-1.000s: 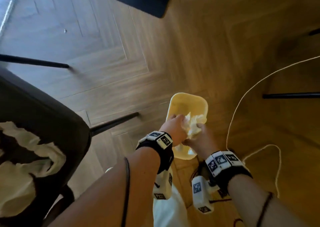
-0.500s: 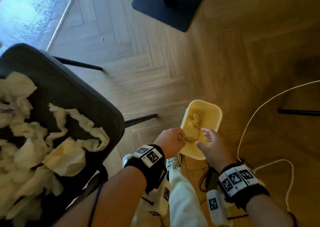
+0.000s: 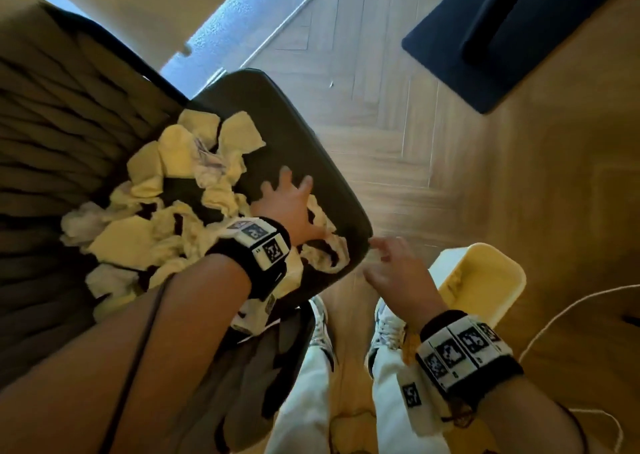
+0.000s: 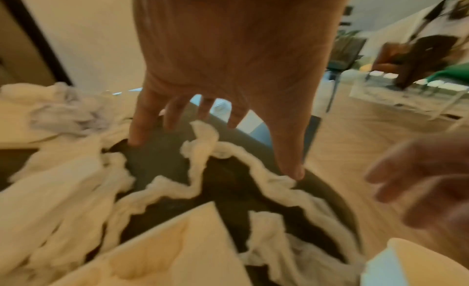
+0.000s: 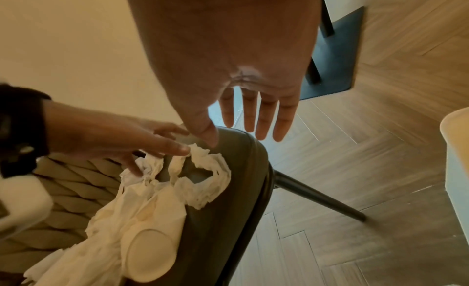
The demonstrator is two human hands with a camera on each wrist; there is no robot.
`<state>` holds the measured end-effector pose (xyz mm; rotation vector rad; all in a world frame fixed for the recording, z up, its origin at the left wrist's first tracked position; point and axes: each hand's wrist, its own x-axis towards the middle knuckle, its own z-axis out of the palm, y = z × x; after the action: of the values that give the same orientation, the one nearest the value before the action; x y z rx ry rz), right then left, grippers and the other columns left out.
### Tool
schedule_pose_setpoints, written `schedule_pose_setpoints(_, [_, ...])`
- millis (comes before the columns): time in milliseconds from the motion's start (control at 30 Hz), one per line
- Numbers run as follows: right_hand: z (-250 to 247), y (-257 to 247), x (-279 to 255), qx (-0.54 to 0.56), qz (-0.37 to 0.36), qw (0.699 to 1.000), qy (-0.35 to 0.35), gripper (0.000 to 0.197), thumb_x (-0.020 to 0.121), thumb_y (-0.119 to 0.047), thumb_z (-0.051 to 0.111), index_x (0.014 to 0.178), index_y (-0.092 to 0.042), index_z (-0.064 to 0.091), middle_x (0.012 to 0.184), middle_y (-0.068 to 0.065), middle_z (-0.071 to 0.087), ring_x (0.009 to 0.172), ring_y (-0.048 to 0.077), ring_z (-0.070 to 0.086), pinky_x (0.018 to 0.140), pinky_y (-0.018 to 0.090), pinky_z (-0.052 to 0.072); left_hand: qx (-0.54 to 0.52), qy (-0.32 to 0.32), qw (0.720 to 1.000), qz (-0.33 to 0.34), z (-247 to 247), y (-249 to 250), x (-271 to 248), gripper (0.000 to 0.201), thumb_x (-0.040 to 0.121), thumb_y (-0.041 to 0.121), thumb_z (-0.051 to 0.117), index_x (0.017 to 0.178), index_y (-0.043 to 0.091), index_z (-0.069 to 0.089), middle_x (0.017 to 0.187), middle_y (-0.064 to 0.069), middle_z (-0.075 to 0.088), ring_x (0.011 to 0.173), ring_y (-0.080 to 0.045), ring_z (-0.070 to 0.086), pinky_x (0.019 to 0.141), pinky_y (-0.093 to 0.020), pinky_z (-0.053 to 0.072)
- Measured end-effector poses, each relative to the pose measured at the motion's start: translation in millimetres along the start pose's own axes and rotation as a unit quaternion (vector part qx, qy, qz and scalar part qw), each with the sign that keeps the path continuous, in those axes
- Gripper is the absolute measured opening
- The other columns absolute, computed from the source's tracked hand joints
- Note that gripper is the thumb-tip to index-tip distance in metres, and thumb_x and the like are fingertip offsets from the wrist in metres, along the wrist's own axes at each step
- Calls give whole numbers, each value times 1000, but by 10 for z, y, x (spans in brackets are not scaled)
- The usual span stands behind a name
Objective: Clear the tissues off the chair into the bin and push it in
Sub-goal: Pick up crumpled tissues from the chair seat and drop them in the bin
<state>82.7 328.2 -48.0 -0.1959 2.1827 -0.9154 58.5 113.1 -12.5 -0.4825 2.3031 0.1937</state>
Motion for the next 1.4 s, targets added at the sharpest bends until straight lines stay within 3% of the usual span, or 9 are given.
schedule_pose_setpoints(233, [211, -49, 83, 51, 54, 997, -16, 43, 87, -25, 64, 127, -19, 50, 115, 2, 58, 91, 11, 60, 78, 25, 51, -112, 22, 993, 43, 403, 88, 196, 93, 65, 62, 71, 138, 23, 29, 142, -12, 27, 120, -37, 45, 95, -47, 46])
schedule_pose_setpoints(467, [301, -221, 263, 212, 188, 959, -20, 36, 88, -23, 60, 123, -17, 51, 107, 6, 64, 93, 22, 67, 75, 40, 58, -212, 13, 960, 180, 256, -19, 339, 4, 87, 10, 52, 85, 13, 52, 87, -7, 53, 84, -31, 60, 72, -35, 50])
schedule_pose_setpoints(600, [273, -502, 287, 353, 206, 913, -17, 36, 97, -39, 40, 121, -15, 53, 113, 12, 65, 95, 25, 66, 70, 37, 53, -489, -7, 860, 145, -136, -223, 191, 4, 87, 7, 59, 89, 10, 60, 92, -16, 64, 86, -30, 67, 72, -38, 60])
schedule_pose_setpoints(733, [241, -968, 537, 527, 225, 817, -65, 55, 93, -58, 35, 111, -16, 65, 108, 16, 69, 98, 30, 64, 87, 43, 51, -705, -84, 685, 163, -503, -385, -101, 11, 90, -1, 53, 94, 8, 59, 98, -18, 62, 89, -27, 65, 72, -34, 58])
schedule_pose_setpoints(800, [222, -1195, 662, 596, 205, 767, -122, 64, 91, -63, 29, 117, -16, 64, 111, 14, 69, 102, 29, 63, 93, 45, 46, -729, -89, 659, 163, -535, -445, -186, 15, 90, -2, 52, 89, 10, 60, 90, -12, 63, 84, -22, 66, 72, -35, 58])
schedule_pose_setpoints(933, [214, -1525, 854, 649, 187, 720, -159, 70, 88, -65, 35, 134, -14, 50, 130, 19, 60, 120, 36, 57, 102, 53, 42, -591, 46, 789, 164, -375, -555, -185, 14, 83, 10, 67, 84, 24, 66, 96, 0, 69, 86, -10, 67, 68, -24, 55])
schedule_pose_setpoints(1067, [241, -1691, 930, 593, 208, 770, -113, 37, 92, -39, 50, 110, -9, 62, 92, 11, 70, 82, 23, 69, 75, 36, 55, -370, 167, 881, 244, -242, -543, -145, 16, 83, 17, 66, 97, 22, 66, 95, 9, 63, 88, -7, 63, 77, -18, 51])
schedule_pose_setpoints(1267, [65, -1556, 989, 599, 189, 778, 4, 20, 92, -31, 55, 89, -12, 59, 76, 3, 54, 69, 16, 56, 64, 32, 54, -315, 291, 872, 235, -103, -553, -299, 59, 75, 38, 67, 130, 24, 48, 138, -2, 42, 128, -19, 39, 104, -37, 37])
schedule_pose_setpoints(1400, [-83, -1577, 920, 656, 139, 741, -16, 22, 92, -33, 56, 80, -15, 56, 60, -3, 46, 53, 10, 51, 55, 26, 51, -446, 48, 878, 165, -89, -571, -205, 86, 77, 35, 73, 146, 33, 21, 144, 2, 37, 124, -8, 43, 100, -28, 40])
